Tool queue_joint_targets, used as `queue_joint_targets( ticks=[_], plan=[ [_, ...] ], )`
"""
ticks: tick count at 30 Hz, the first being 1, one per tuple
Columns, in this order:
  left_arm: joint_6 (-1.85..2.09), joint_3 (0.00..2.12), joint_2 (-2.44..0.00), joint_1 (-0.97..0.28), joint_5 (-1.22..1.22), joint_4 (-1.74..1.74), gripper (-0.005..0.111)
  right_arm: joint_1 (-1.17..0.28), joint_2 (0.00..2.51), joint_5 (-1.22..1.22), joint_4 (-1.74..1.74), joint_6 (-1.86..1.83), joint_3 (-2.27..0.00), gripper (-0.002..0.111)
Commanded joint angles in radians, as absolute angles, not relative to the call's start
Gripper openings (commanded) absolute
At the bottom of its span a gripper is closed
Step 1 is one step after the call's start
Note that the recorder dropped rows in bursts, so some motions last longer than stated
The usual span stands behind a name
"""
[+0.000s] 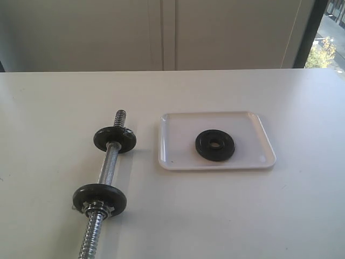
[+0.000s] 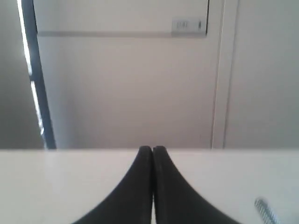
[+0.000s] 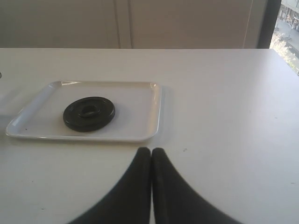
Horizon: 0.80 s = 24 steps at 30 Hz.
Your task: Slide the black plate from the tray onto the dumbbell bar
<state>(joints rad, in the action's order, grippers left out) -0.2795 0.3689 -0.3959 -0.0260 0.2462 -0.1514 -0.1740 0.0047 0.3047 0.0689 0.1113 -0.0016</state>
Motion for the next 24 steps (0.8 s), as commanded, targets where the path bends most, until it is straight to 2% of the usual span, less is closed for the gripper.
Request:
queue_joint_targets(
  ticks=[1,6,15,24],
  plan=[
    [-0.265,0.457,-0.591,-0.039,0.009,-0.265,0.0,-0.178,0.0,0.29,0.075,0.11,0.0,0.0],
    [-0.265,0.526,-0.784,-0.103,-0.048,-0.263,0.0,-0.178,0.0,0.29,0.075,0.11,0.0,0.0],
    [-0.27,0.706,-1.082,-0.235,-0.365,-0.239,0.0,-0.178,0.0,0.29,0.075,0.11,0.0,0.0],
    [-0.27,0.722,-1.188,-0.428,-0.255,-0.135,0.0,-0.178,0.0,0.257,0.075,0.11,0.0,0.0]
  ],
)
